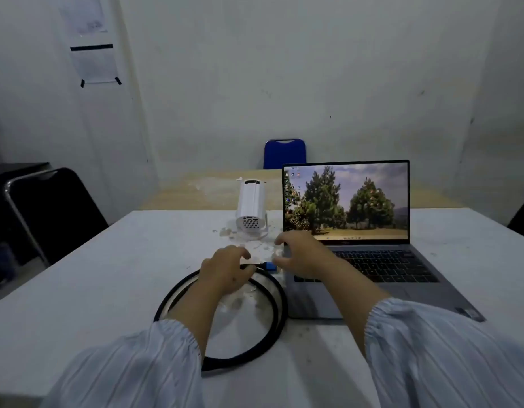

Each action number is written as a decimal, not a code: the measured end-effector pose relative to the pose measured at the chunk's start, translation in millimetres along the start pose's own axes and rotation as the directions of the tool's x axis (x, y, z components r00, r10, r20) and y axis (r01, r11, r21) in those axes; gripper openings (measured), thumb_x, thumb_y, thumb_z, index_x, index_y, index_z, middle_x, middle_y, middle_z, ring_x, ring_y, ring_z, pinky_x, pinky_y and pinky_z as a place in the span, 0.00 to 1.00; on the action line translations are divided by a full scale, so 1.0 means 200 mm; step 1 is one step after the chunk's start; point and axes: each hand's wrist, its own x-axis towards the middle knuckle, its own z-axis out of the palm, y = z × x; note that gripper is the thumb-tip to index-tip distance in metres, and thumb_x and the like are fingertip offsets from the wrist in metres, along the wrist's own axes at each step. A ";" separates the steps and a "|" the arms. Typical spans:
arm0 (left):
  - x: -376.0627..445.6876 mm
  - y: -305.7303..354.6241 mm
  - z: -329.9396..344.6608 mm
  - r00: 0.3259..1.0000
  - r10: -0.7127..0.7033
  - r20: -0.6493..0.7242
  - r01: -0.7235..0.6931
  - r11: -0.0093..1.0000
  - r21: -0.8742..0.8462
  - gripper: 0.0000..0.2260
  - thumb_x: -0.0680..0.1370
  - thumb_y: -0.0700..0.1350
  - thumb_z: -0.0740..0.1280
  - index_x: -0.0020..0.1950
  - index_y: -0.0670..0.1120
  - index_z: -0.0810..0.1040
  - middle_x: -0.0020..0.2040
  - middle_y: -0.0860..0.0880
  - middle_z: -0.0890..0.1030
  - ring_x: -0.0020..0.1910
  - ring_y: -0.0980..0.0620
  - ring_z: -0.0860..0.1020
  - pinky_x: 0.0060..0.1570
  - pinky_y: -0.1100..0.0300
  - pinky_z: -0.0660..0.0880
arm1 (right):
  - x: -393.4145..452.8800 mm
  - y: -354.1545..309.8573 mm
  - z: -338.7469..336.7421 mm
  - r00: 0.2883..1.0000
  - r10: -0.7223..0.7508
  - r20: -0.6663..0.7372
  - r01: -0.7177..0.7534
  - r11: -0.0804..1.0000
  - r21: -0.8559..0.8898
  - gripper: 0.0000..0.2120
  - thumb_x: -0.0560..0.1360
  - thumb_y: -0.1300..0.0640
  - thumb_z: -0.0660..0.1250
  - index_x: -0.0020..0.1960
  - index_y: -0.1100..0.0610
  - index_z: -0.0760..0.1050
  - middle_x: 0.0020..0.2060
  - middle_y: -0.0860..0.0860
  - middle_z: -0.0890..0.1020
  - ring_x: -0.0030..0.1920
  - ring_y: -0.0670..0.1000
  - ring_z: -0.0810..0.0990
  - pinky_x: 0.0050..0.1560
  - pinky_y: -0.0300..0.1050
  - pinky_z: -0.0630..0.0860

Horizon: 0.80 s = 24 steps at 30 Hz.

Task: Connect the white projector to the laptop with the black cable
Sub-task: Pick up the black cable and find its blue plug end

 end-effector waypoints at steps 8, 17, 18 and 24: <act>0.04 -0.10 0.15 0.999 -0.034 0.001 0.034 0.997 -0.065 0.17 0.75 0.52 0.63 0.61 0.46 0.77 0.61 0.46 0.76 0.59 0.46 0.75 0.58 0.49 0.75 | 0.07 -0.01 0.15 0.997 0.049 0.067 -0.044 0.996 -0.081 0.21 0.74 0.48 0.64 0.64 0.54 0.72 0.65 0.55 0.74 0.67 0.56 0.69 0.66 0.53 0.68; 0.11 -0.19 0.20 0.996 -0.058 -0.069 0.041 0.974 -0.224 0.16 0.73 0.43 0.68 0.60 0.40 0.74 0.62 0.43 0.71 0.58 0.45 0.75 0.57 0.55 0.74 | 0.21 -0.03 0.30 0.996 0.015 0.087 -0.005 0.993 -0.116 0.16 0.73 0.46 0.63 0.56 0.53 0.78 0.55 0.53 0.79 0.60 0.57 0.74 0.61 0.56 0.68; 0.11 -0.19 0.20 0.993 -0.083 -0.084 0.059 0.965 -0.255 0.17 0.73 0.42 0.69 0.60 0.39 0.73 0.62 0.43 0.69 0.56 0.44 0.76 0.56 0.55 0.75 | 0.22 -0.03 0.31 0.995 0.018 0.098 -0.006 0.993 -0.116 0.16 0.73 0.46 0.63 0.56 0.53 0.78 0.56 0.53 0.79 0.60 0.57 0.73 0.61 0.55 0.67; 0.14 -0.20 0.17 0.966 -0.231 -0.114 0.171 0.907 -0.386 0.27 0.68 0.42 0.74 0.63 0.42 0.66 0.61 0.43 0.66 0.48 0.45 0.75 0.47 0.56 0.74 | 0.27 -0.05 0.34 0.985 0.020 0.173 0.004 0.991 -0.135 0.15 0.74 0.49 0.62 0.59 0.50 0.78 0.61 0.53 0.78 0.63 0.58 0.71 0.65 0.58 0.64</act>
